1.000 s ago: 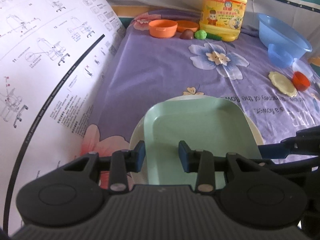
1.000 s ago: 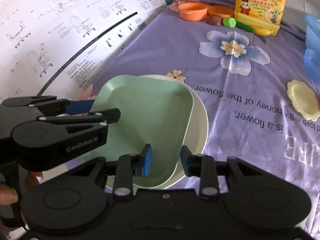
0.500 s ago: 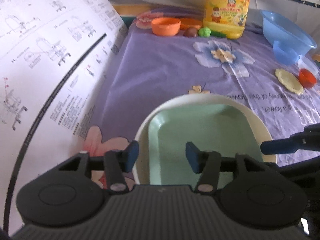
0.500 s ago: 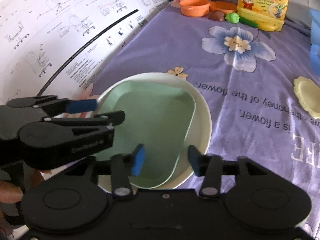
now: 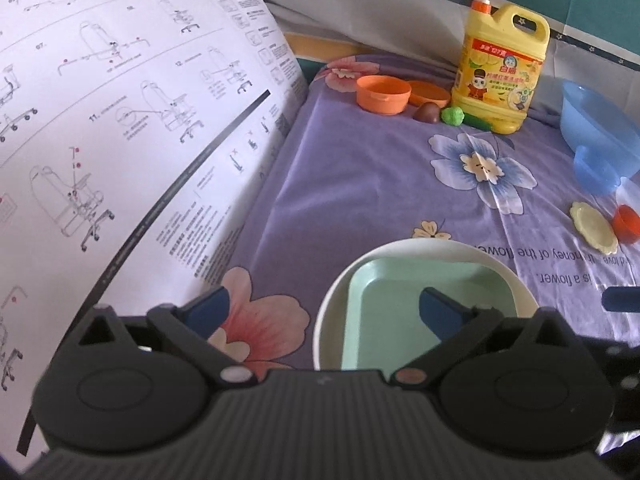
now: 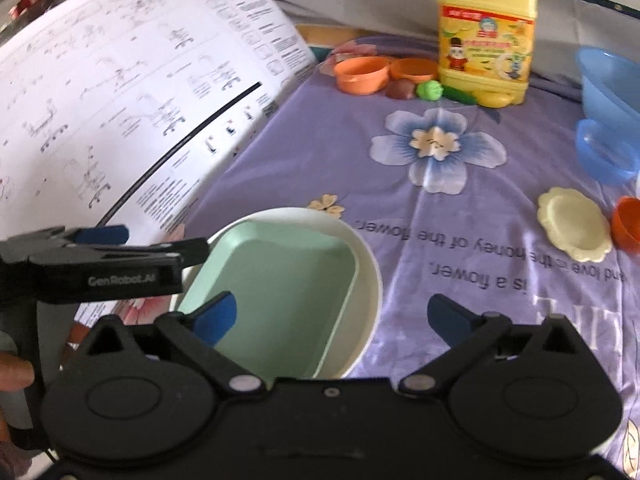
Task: Organize plates and bowls
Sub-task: 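Move the right tool toward the pale yellow flower-shaped plate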
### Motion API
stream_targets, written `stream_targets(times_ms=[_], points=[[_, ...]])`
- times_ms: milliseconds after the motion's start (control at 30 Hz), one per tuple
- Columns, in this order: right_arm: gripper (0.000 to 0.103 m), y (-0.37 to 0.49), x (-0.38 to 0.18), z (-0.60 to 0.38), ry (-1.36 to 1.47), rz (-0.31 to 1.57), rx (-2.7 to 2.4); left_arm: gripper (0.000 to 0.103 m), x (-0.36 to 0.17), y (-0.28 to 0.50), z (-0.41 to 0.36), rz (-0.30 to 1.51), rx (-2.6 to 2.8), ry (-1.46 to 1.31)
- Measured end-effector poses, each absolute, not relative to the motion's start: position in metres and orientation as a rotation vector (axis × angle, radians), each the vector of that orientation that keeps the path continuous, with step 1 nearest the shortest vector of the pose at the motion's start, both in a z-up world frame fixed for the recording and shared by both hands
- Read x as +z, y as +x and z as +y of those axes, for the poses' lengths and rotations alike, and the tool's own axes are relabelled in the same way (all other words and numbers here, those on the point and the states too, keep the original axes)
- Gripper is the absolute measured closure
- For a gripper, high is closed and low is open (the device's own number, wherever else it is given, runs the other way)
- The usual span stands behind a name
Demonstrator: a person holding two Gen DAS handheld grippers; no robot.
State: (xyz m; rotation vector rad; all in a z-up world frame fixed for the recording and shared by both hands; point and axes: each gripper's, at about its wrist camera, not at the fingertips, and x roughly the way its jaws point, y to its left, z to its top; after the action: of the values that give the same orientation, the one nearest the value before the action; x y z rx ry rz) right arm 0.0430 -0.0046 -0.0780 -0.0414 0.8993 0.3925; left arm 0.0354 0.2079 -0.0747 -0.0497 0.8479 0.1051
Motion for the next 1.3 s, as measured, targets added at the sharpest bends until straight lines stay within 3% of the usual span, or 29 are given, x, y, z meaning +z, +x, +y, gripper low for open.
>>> stream_targets(times_ms=[600,1300], points=[[0.000,0.039,-0.066,-0.063,0.067,0.856,0.276,0.000,-0.060,0.043,0.151,0.836,0.035,0.061],[0.000,0.074,-0.083,-0.200,0.284,0.857,0.001,0.000,-0.076,0.104,0.027,0.871,-0.153,0.185]])
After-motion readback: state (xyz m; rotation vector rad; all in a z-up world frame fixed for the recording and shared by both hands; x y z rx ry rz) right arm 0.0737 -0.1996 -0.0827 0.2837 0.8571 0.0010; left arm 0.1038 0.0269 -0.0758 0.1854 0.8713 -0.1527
